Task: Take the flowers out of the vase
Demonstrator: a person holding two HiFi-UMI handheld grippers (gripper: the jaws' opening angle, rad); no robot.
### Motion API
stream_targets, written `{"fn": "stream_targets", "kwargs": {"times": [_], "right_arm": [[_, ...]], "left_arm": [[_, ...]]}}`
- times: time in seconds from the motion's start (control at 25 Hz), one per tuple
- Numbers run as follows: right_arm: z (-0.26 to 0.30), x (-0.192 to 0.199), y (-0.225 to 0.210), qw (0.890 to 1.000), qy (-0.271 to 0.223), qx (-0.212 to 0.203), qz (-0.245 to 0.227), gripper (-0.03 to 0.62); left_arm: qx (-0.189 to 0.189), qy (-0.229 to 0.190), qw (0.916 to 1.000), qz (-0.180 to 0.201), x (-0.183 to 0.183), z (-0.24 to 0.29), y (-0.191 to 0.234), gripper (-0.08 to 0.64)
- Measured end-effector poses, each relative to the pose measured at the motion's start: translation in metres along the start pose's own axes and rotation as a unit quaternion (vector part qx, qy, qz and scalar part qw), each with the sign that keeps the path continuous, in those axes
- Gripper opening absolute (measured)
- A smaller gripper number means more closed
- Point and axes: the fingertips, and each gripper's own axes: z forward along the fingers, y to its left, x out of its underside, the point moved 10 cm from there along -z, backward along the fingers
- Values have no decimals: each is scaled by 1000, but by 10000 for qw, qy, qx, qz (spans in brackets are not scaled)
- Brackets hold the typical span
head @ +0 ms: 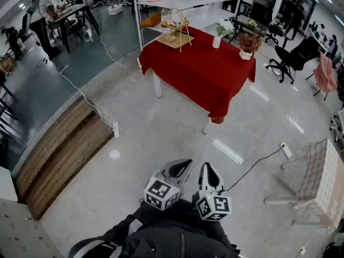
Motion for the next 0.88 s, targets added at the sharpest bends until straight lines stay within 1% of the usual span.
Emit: {"fn": "stream_targets", "kwargs": {"times": [0.2, 0.32, 0.44, 0.56, 0.76, 0.88], "right_arm": [[-19, 8, 2, 9999, 26, 94, 79, 14], [-28, 11, -3, 9994, 16, 259, 238, 14], [-35, 19, -3, 9984, 113, 410, 381, 14], [-38, 24, -4, 9978, 227, 434, 449, 14], [-29, 26, -10, 9970, 251, 518, 519, 14], [-21, 25, -12, 9973, 260, 510, 456, 14]], "left_arm": [[-53, 85, 9999, -63, 10, -8, -10, 9], [25, 143, 9999, -8, 14, -11, -21, 9], [90, 276, 9996, -4, 21, -16, -28, 9], [56, 369, 9993, -98, 26, -16, -29, 9], [72, 356, 9993, -120, 27, -7, -23, 9], [35, 326, 9993, -192, 28, 2, -16, 9]]}}
